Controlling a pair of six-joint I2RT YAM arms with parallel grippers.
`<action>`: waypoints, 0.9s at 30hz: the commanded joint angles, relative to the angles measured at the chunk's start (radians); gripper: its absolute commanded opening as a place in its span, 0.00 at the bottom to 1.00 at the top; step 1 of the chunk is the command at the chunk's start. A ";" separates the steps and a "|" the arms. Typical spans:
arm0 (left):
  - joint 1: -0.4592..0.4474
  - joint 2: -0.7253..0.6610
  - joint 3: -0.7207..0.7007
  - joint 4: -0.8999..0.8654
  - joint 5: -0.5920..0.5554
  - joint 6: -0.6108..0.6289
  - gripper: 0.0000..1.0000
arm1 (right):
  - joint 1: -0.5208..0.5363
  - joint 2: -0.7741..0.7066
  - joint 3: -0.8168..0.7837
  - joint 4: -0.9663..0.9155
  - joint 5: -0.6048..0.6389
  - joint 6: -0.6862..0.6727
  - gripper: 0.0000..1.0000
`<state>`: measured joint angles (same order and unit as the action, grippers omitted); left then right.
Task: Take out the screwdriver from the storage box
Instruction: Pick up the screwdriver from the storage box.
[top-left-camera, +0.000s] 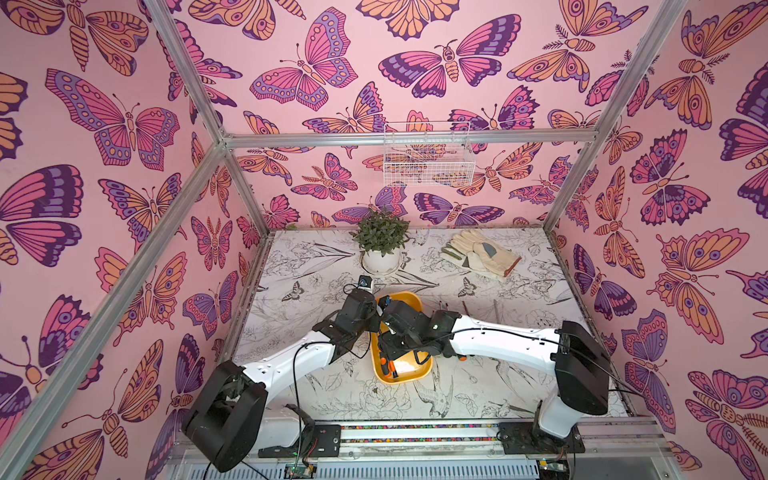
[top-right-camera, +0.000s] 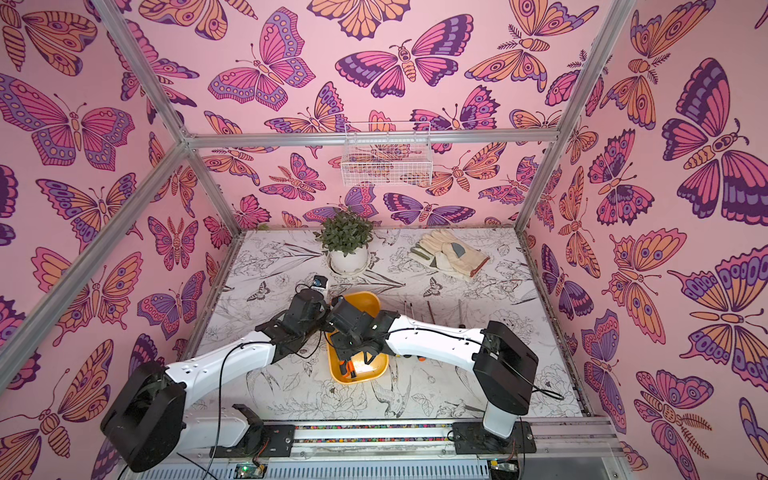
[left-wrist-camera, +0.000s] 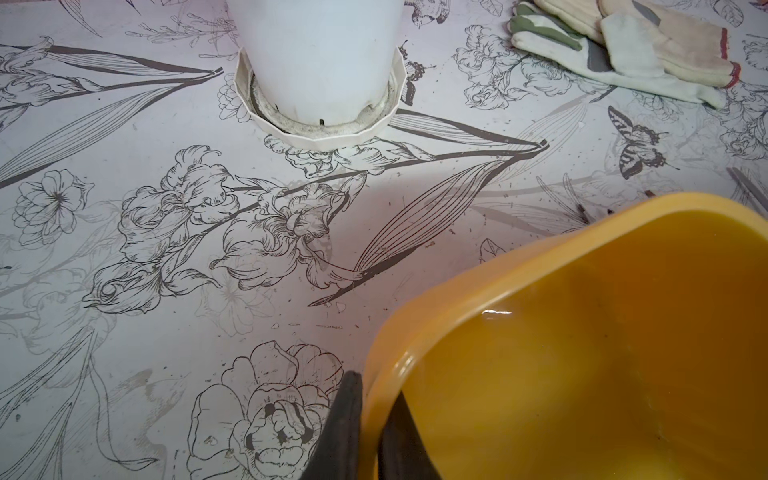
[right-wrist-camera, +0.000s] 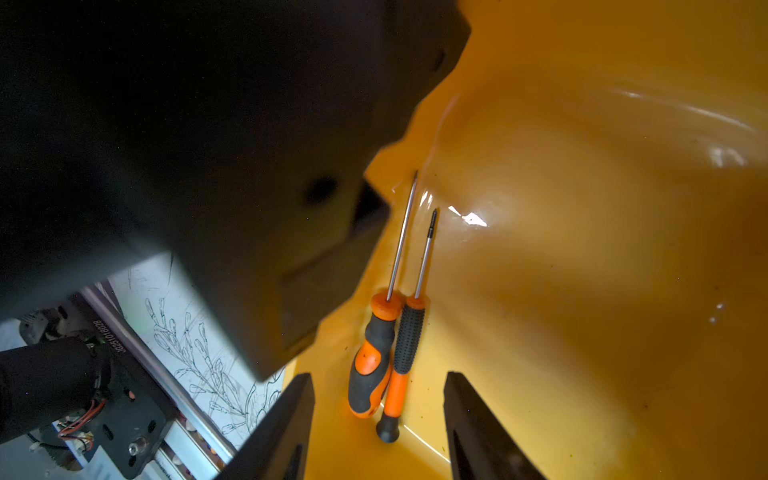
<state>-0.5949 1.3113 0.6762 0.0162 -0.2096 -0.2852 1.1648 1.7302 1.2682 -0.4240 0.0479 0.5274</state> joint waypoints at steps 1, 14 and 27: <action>-0.006 0.003 -0.006 -0.006 -0.013 0.009 0.00 | 0.003 0.058 0.007 -0.039 -0.001 0.016 0.55; -0.006 0.000 -0.012 -0.006 -0.040 0.002 0.00 | 0.003 -0.058 -0.087 0.015 0.015 0.028 0.54; -0.005 0.009 -0.003 -0.007 -0.038 -0.006 0.00 | 0.003 -0.085 -0.156 0.070 -0.011 0.050 0.54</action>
<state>-0.5968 1.3113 0.6754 0.0032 -0.2089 -0.3084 1.1648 1.6157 1.1149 -0.3561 0.0425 0.5541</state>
